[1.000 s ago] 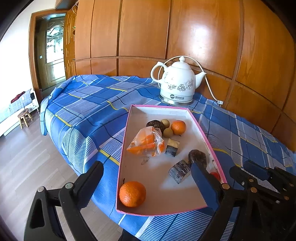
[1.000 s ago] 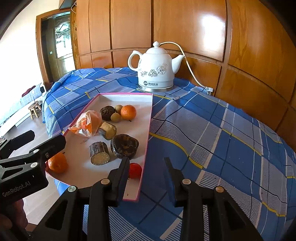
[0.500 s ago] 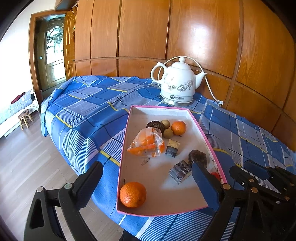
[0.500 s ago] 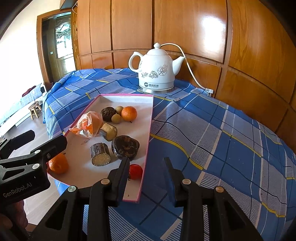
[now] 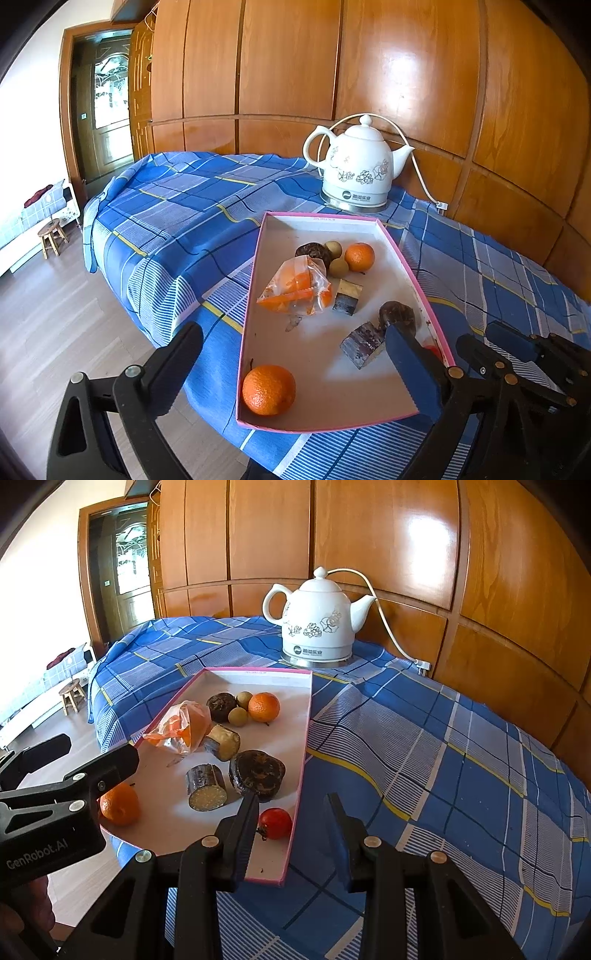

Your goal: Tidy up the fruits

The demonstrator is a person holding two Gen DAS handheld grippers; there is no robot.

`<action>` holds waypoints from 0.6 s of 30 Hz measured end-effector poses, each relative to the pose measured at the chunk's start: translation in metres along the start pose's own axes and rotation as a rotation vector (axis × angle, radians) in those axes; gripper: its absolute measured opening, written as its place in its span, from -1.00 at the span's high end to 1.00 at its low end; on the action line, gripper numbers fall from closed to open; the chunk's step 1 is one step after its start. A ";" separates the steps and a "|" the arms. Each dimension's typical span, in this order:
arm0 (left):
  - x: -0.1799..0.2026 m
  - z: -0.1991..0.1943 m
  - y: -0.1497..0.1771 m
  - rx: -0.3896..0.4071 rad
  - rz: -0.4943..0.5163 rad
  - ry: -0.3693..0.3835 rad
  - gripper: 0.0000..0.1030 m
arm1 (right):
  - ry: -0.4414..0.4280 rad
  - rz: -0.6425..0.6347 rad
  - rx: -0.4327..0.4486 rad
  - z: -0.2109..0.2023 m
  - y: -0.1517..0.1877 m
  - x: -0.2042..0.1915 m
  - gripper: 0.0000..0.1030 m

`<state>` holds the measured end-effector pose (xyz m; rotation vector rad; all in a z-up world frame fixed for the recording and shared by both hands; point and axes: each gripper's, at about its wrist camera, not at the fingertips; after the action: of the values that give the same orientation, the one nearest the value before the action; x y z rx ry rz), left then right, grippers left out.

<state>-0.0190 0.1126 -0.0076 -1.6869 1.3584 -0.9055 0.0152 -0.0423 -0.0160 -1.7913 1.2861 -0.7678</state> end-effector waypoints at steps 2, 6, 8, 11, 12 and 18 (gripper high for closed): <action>0.001 0.000 0.000 0.001 0.001 0.002 -0.94 | 0.001 0.001 0.002 0.000 0.000 0.000 0.29; 0.002 -0.001 0.000 0.005 0.003 0.004 -0.95 | 0.000 -0.002 0.004 -0.001 0.000 -0.001 0.29; 0.003 -0.002 0.000 0.006 0.004 0.004 -0.95 | -0.002 -0.005 0.004 -0.001 -0.001 -0.001 0.29; 0.003 -0.002 0.000 0.006 0.004 0.004 -0.95 | -0.003 -0.009 0.007 -0.001 -0.001 -0.002 0.29; 0.003 -0.002 0.000 0.006 0.005 0.004 -0.95 | -0.003 -0.010 0.008 -0.002 -0.001 -0.002 0.29; 0.003 -0.002 -0.002 0.009 0.008 0.004 -0.97 | -0.003 -0.021 0.013 -0.002 -0.001 -0.005 0.29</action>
<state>-0.0199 0.1094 -0.0048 -1.6721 1.3611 -0.9095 0.0128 -0.0383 -0.0142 -1.7977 1.2591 -0.7832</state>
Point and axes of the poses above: each gripper's, at about its wrist camera, not at the fingertips, and z roughly the way its jaws point, x to its right, y to its underside, and after that the axes turned 11 degrees about x, right-handed
